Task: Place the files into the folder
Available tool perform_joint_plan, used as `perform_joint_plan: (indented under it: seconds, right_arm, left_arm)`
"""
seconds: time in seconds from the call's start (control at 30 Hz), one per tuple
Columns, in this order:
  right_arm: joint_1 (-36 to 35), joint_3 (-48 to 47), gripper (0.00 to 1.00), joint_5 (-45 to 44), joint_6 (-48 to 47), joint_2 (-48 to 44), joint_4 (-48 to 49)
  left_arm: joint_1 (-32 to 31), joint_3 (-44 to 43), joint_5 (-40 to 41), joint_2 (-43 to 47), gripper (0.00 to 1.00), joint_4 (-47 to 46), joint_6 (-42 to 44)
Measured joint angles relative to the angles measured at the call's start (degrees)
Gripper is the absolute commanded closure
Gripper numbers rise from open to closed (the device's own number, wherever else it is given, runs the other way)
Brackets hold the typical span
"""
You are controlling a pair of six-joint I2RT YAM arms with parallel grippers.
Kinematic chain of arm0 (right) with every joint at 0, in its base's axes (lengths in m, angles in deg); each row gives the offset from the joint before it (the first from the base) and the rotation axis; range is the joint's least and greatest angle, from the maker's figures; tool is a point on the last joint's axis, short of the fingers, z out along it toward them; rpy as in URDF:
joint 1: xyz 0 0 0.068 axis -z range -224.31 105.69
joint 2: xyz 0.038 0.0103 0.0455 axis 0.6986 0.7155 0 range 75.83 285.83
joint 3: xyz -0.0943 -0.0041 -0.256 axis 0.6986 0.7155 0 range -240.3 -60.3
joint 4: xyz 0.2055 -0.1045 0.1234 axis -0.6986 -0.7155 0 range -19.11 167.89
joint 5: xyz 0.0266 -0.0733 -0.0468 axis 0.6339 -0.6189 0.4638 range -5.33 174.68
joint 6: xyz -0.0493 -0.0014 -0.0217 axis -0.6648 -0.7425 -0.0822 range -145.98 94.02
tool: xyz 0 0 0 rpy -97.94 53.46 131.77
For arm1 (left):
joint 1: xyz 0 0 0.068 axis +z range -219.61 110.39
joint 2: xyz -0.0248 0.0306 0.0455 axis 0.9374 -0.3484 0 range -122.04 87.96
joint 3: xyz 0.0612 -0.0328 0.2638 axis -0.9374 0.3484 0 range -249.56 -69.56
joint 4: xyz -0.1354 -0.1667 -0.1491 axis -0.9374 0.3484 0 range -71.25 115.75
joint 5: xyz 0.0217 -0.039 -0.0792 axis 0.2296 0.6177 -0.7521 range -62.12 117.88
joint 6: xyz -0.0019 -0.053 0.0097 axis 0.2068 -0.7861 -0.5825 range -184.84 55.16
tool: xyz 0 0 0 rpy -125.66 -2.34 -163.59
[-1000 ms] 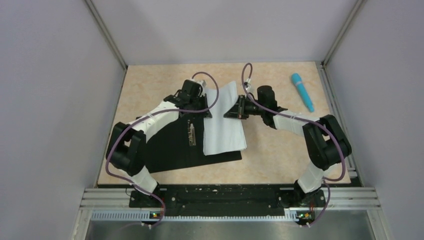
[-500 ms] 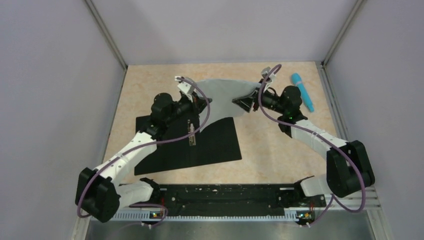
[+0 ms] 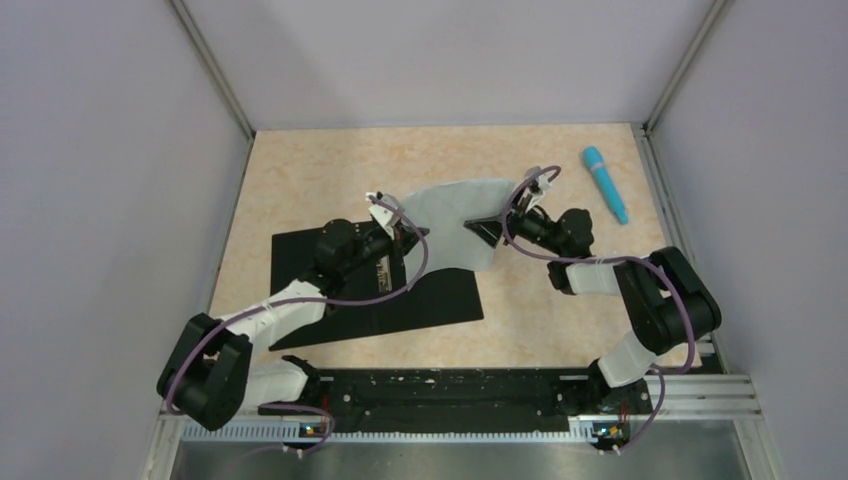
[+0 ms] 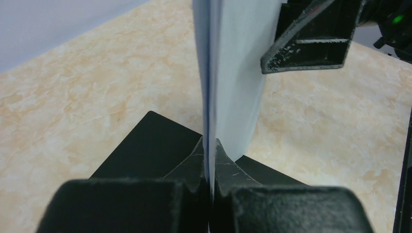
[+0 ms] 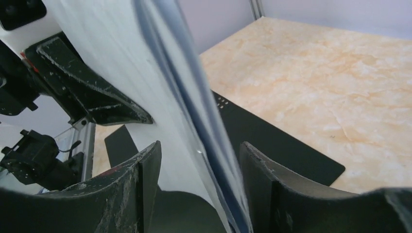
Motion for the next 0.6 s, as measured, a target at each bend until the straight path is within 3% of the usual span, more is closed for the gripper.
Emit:
perform_joint_plan:
  seconds: [0.27, 0.43, 0.6]
  right_arm:
    - [-0.2, 0.0, 0.4, -0.3, 0.8, -0.2, 4.2]
    - [-1.2, 0.1, 0.4, -0.1, -1.0, -2.6, 1.3]
    - [-1.6, 0.8, 0.4, 0.1, -2.8, -5.8, -0.1]
  left_arm:
    - [-4.1, 3.1, 3.2, 2.9, 0.92, -2.6, 3.8]
    - [-6.7, 4.8, 7.3, 2.9, 0.77, -3.7, 5.1]
    - [-7.4, 6.1, 9.3, 3.1, 0.67, -4.0, 5.0]
